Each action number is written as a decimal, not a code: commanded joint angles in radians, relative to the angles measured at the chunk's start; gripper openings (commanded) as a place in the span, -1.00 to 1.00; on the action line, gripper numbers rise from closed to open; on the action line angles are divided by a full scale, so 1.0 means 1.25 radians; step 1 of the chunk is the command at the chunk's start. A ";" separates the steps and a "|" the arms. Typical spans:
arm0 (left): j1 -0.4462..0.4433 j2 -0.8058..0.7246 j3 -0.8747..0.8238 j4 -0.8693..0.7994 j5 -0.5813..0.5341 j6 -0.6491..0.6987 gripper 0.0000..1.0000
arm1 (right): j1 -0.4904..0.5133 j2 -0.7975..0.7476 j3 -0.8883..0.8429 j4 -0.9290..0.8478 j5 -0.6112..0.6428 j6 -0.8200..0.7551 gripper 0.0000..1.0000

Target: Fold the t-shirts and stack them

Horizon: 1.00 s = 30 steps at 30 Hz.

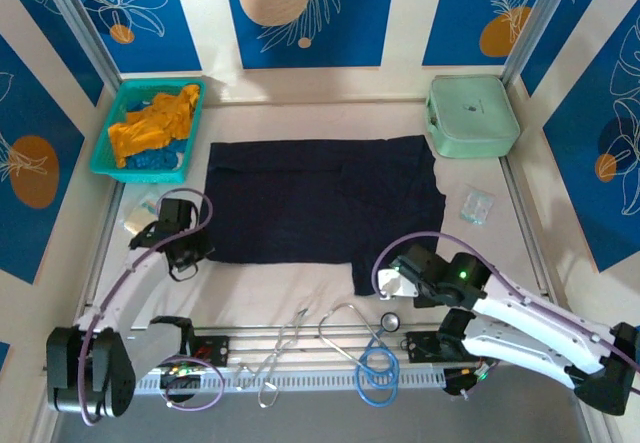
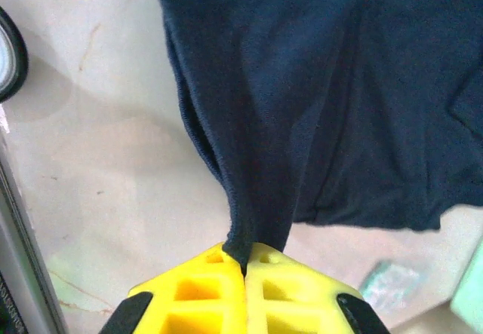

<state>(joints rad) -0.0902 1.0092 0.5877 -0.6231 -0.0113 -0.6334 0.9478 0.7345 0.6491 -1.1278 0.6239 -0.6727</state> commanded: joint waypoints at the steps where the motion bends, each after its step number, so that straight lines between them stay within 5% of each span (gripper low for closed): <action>1: -0.005 -0.045 -0.008 -0.104 -0.025 -0.021 -1.00 | 0.037 -0.042 0.024 -0.099 0.070 0.107 -1.00; 10: -0.009 -0.120 -0.013 -0.169 -0.001 -0.081 -1.00 | 0.109 -0.117 0.043 -0.195 0.078 0.190 -1.00; 17: -0.009 -0.104 0.026 -0.180 -0.018 -0.084 -1.00 | 0.102 -0.079 0.059 0.038 0.164 0.143 -1.00; 30: -0.008 0.005 0.122 -0.119 -0.030 -0.068 -1.00 | -0.150 0.196 0.177 0.396 0.118 -0.070 -1.00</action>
<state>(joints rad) -0.0959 1.0000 0.7017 -0.7883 -0.0166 -0.7261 0.8062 0.9390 0.8242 -0.7738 0.8036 -0.6670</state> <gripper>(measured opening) 0.061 0.042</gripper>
